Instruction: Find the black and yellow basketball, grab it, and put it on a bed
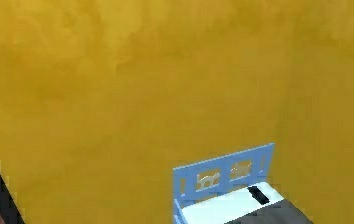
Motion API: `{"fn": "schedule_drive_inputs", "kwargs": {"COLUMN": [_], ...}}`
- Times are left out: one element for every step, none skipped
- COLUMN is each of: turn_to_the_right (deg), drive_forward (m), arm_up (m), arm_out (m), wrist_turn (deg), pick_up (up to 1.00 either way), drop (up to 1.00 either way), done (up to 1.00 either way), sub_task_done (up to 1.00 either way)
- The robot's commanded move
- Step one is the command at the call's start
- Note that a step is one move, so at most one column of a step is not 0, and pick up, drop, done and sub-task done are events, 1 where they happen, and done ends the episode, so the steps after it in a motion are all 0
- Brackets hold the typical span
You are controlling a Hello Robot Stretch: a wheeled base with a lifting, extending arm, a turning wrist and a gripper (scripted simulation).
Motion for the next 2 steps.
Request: {"fn": "schedule_drive_inputs", "kwargs": {"turn_to_the_right": [0.0, 0.0], "drive_forward": [0.00, 0.00], "arm_up": [0.00, 0.00], "arm_out": [-0.08, 0.00], "wrist_turn": [0.0, 0.0], "pick_up": [0.00, 0.00], "drop": [0.00, 0.00], "done": [0.00, 1.00], "sub_task_done": [0.00, 0.00]}}
